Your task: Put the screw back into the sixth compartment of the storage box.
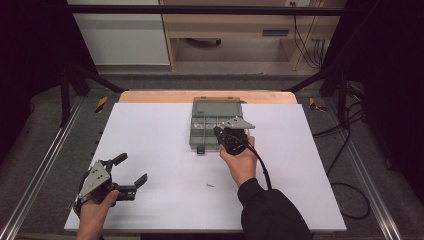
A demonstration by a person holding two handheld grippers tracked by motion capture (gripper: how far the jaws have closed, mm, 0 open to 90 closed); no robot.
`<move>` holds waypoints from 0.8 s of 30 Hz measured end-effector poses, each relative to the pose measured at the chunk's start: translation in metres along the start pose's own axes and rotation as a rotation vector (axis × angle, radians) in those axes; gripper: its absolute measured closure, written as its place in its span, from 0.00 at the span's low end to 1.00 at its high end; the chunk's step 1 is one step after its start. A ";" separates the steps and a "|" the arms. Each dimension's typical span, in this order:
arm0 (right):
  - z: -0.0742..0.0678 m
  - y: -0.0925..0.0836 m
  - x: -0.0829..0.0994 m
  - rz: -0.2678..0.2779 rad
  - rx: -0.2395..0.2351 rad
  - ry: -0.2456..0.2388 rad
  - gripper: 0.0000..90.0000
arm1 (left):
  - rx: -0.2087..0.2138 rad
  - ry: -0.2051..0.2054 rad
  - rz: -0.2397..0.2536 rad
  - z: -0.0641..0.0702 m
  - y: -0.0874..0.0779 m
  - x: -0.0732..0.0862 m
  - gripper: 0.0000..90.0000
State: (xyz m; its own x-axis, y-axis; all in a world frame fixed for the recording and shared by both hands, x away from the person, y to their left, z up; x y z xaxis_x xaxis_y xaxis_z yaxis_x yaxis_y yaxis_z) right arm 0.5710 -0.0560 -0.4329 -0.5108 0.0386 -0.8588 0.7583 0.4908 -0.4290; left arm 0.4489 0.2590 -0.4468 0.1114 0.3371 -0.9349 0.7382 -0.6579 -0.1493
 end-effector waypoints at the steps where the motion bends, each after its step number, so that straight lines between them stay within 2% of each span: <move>1: 0.000 0.002 0.000 -0.002 0.005 -0.009 0.98 | -0.002 -0.005 0.005 0.000 0.000 0.000 0.02; 7: 0.001 0.006 -0.002 -0.007 0.017 -0.006 0.98 | -0.001 0.002 0.002 0.000 0.000 0.000 0.02; 14: -0.002 0.012 -0.003 -0.023 0.032 -0.042 0.98 | -0.014 -0.014 0.012 -0.002 -0.001 -0.001 0.01; 24: 0.003 0.019 0.000 -0.047 0.054 -0.041 0.98 | -0.009 -0.008 0.010 -0.001 -0.001 -0.001 0.01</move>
State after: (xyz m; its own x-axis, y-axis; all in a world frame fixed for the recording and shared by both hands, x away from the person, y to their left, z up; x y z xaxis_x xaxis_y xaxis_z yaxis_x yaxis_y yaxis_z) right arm 0.5865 -0.0494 -0.4424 -0.5300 -0.0191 -0.8478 0.7553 0.4439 -0.4822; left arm 0.4491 0.2600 -0.4455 0.1133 0.3254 -0.9388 0.7430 -0.6550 -0.1374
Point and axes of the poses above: each handheld gripper's, and its own axes: y roughly forward along the jaws, x roughly out of its underside, z roughly to its right, the point moved 5 cm from there along y, roughly forward along the jaws, and after that the axes turned 15 degrees about y, right-handed, at the moved point
